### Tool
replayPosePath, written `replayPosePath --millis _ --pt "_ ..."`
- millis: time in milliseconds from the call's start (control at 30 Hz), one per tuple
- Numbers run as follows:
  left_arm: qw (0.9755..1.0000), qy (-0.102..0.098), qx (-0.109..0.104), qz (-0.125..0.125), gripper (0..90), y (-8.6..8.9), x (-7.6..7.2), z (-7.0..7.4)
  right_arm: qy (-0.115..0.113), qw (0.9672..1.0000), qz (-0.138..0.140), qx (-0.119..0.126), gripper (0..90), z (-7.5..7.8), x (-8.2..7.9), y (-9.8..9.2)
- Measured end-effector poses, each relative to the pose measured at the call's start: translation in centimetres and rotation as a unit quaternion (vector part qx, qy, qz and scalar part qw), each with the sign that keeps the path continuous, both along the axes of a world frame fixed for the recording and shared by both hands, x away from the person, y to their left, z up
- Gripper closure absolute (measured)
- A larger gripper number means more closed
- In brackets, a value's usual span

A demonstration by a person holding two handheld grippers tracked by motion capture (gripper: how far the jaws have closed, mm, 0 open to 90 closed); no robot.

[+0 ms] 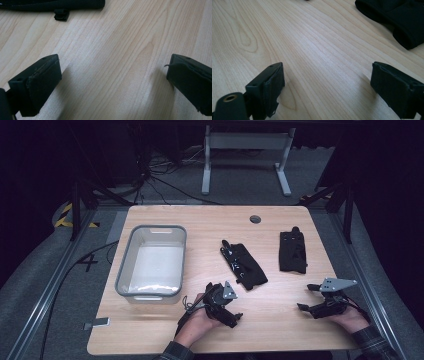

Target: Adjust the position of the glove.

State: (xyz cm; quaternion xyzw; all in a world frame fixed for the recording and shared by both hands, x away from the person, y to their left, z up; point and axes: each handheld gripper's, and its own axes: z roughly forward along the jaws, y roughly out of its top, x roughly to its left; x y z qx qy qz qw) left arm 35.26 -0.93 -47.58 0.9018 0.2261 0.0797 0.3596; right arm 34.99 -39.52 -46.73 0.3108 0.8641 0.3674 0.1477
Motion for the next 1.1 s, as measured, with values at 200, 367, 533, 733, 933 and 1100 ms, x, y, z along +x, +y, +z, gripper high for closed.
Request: replayPosePath --millis 200,367,533,733,933,1100 --pt "1.0 -0.001 -0.002 -0.002 0.0 0.0 0.1 0.0 0.0 1.0 0.001 0.0 12.5 0.0 0.0 0.0" --pt "1.0 -0.004 0.0 -0.005 0.0 0.0 0.1 0.0 0.004 0.9999 0.009 -0.001 20.3 0.3 0.1 -0.2" --pt "1.0 -0.002 0.0 -0.005 0.0 0.0 0.1 0.0 0.011 0.9999 0.01 0.006 35.6 1.1 0.1 -0.2" --pt "1.0 -0.004 0.001 -0.008 0.0 0.0 0.1 0.0 -0.006 0.9998 0.01 0.017 68.4 2.4 0.4 -0.2" --pt "0.9999 -0.004 0.001 -0.01 0.0 0.0 0.2 0.0 0.004 0.9998 0.014 0.013 88.6 2.9 1.9 0.2" --pt "1.0 -0.003 0.001 -0.009 0.0 0.0 0.1 0.0 0.001 0.9999 0.008 0.011 90.0 3.2 2.7 0.3"
